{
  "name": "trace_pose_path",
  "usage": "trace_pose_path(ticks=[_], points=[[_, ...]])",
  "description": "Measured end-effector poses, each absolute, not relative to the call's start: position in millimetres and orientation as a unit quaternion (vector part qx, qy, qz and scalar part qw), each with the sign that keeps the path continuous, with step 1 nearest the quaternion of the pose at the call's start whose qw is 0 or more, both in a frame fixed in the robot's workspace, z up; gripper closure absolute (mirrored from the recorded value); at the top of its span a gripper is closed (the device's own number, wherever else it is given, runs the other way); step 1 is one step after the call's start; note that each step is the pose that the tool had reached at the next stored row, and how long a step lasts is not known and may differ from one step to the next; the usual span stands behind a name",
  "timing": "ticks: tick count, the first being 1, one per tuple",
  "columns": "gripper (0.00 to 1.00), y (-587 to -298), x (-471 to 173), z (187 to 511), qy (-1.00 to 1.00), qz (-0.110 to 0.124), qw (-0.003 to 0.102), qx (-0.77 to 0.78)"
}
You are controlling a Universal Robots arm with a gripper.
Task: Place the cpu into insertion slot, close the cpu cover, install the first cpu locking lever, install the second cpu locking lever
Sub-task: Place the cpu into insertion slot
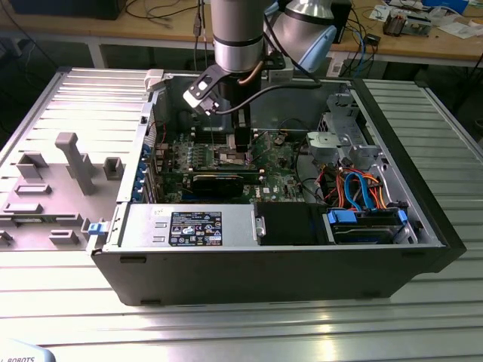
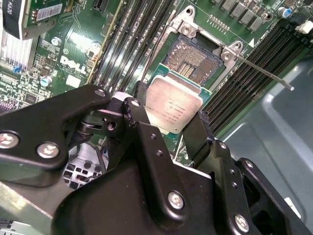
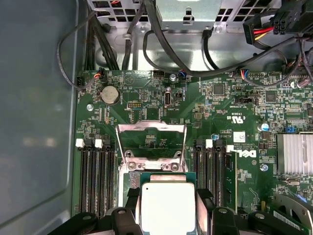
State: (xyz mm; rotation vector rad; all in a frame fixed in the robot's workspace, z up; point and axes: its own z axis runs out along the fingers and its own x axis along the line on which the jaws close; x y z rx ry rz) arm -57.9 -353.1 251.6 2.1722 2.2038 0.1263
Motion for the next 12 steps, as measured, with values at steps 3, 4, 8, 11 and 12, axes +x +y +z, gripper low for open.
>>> trace_pose_path(ticks=[3, 4, 8, 11, 12], points=[[0.46, -353.0, -57.9, 251.1, 0.711, 0.041, 0.022, 0.701], [0.46, -353.0, -57.9, 251.1, 0.711, 0.041, 0.022, 0.701], [0.46, -353.0, -57.9, 250.2, 0.711, 0.041, 0.022, 0.701], [0.46, -353.0, -57.9, 250.0, 0.711, 0.041, 0.022, 0.701], [0.46, -353.0, -57.9, 250.0, 0.711, 0.041, 0.022, 0.701]])
